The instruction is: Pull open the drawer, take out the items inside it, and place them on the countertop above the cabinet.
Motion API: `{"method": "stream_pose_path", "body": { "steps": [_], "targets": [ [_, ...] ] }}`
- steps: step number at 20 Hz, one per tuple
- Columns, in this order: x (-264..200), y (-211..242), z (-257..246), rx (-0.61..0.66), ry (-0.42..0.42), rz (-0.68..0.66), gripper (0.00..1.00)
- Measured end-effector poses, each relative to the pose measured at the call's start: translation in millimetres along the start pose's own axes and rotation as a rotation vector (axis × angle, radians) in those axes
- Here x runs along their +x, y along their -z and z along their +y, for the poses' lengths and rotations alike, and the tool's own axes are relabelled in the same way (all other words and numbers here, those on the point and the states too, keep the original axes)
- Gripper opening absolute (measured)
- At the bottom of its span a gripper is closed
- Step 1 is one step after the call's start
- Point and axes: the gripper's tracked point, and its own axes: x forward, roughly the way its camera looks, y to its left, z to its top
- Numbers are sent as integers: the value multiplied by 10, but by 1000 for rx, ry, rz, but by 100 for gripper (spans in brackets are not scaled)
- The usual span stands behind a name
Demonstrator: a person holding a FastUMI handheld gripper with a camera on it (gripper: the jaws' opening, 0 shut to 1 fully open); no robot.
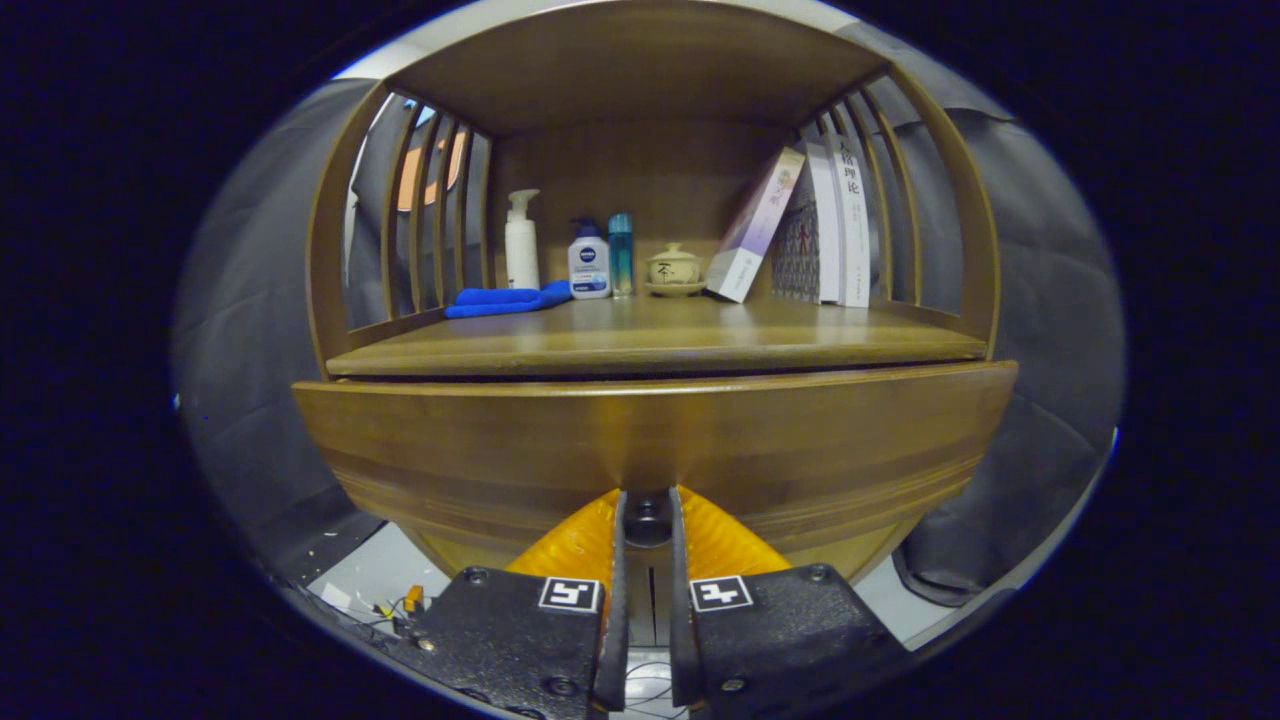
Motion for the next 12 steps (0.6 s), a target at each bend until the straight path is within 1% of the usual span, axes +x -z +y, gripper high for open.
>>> {"method": "stream_pose_path", "body": {
  "steps": [4, 12],
  "targets": [
    [-177, 67, -22, -9, -12, -9, 20],
    [-609, 234, -17, 2, -47, 14, 20]
  ]
}}
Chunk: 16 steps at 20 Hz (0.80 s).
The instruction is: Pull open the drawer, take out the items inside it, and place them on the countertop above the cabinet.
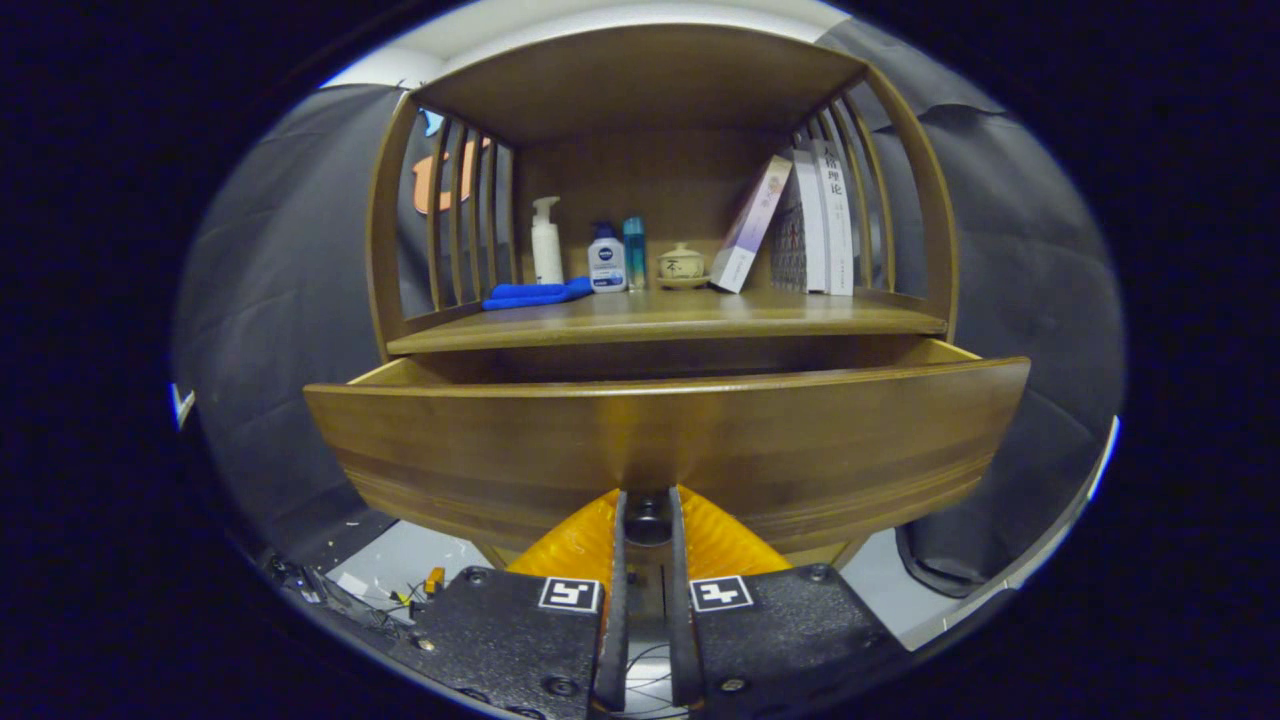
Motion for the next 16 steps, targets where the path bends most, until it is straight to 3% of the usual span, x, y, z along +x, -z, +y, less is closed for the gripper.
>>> {"method": "stream_pose_path", "body": {
  "steps": [16],
  "targets": [
    [-694, 362, 36, -32, -65, 22, 20]
  ]
}}
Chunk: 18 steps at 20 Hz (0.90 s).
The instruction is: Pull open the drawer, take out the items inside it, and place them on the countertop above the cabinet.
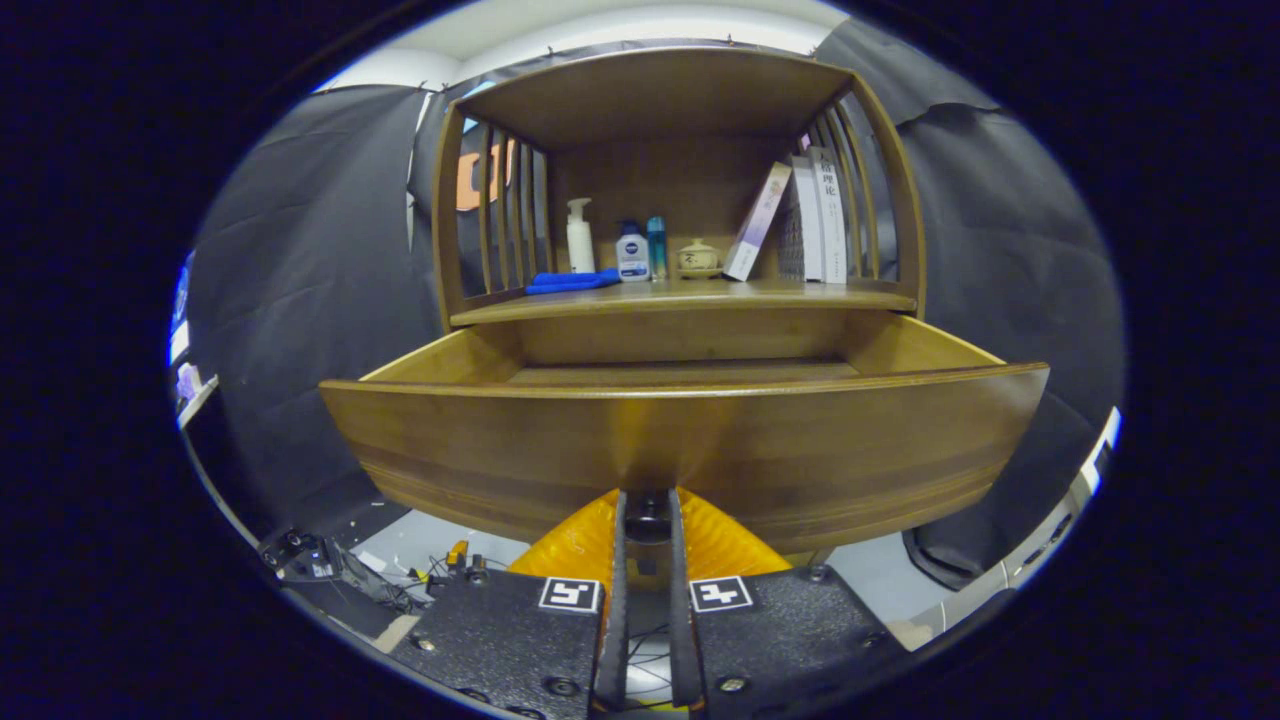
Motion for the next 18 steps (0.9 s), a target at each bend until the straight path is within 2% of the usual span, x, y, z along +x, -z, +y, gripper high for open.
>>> {"method": "stream_pose_path", "body": {
  "steps": [6, 7, 10, 11, 15, 18],
  "targets": [
    [-79, 44, 34, -37, 6, 71, 21],
    [-118, 11, 31, -22, 1, 83, 27],
    [-292, -248, 163, -13, -52, 68, 36],
    [-332, -335, 195, -13, -68, 61, 45],
    [-414, -625, 383, 41, -140, 82, 65],
    [-333, -925, 367, 40, -131, 70, 73]
  ]
}}
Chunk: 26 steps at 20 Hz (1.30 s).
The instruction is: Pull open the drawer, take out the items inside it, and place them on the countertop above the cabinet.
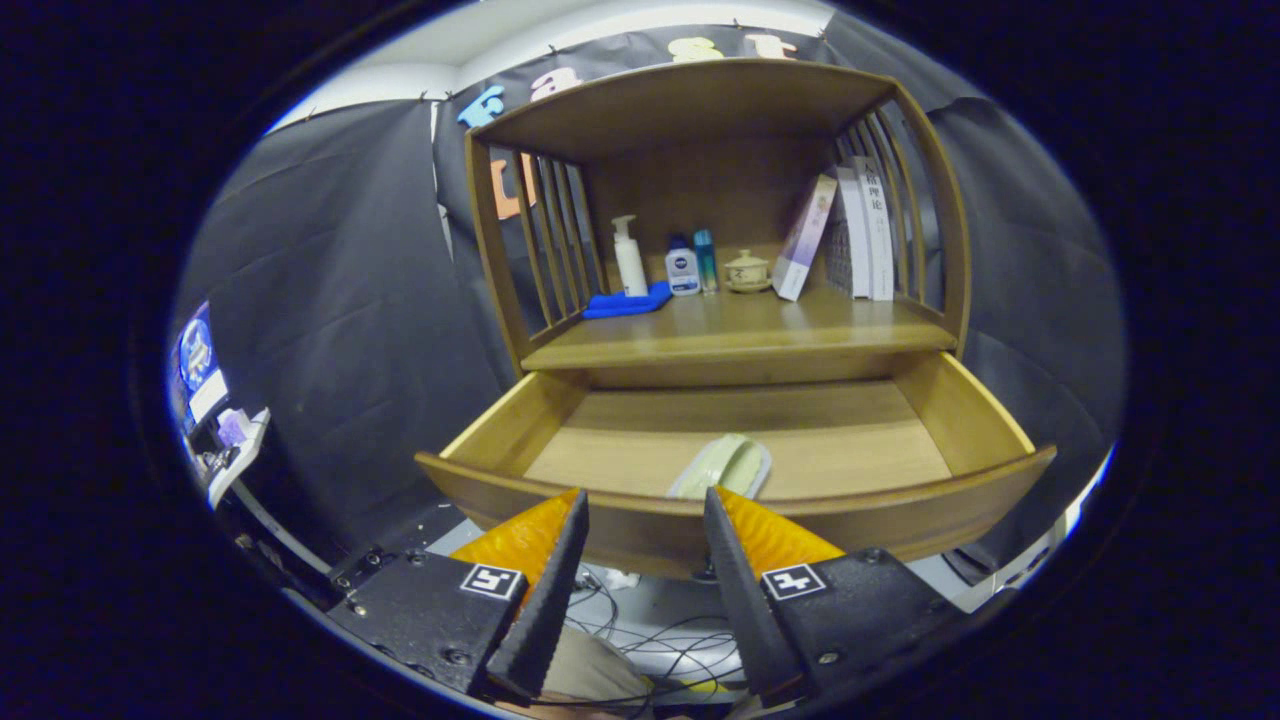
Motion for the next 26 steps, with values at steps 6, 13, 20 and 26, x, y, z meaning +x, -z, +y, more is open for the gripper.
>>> {"method": "stream_pose_path", "body": {
  "steps": [6, 13, 20, 26],
  "targets": [
    [442, -220, -181, -9, 70, 100, 75],
    [953, -49, -403, 56, 138, 300, 76],
    [1265, 192, -555, 111, 172, 449, 76],
    [1403, 351, -532, 129, 151, 527, 73]
  ]
}}
